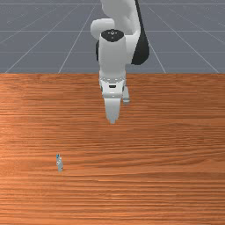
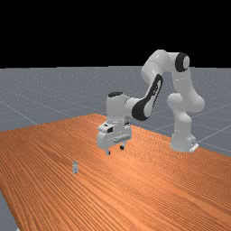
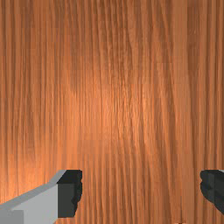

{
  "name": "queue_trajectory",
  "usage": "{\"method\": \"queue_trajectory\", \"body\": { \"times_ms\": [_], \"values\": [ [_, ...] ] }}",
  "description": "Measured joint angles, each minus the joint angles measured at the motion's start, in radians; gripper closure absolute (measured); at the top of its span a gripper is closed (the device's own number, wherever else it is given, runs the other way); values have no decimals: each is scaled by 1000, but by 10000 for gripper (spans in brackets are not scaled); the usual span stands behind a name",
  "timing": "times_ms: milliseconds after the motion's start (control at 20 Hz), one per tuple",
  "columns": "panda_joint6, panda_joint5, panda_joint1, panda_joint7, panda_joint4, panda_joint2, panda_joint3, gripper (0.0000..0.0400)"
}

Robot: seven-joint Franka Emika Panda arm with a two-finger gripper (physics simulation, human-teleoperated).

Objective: Rotate the USB body for 90 degree with plug right ward

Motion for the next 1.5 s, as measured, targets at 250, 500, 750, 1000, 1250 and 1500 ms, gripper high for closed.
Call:
{"method": "queue_trajectory", "body": {
  "times_ms": [250,500,750,1000,1250,1500],
  "values": [
    [0,0,0,0,0,0,0,367],
    [130,-81,40,53,8,139,-57,397],
    [138,-108,-69,-91,51,170,-114,400],
    [40,-25,-241,-305,192,241,-83,400],
    [-83,-19,-352,-426,400,354,-102,400],
    [-126,-4,-374,-428,608,491,-96,400]
  ]
}}
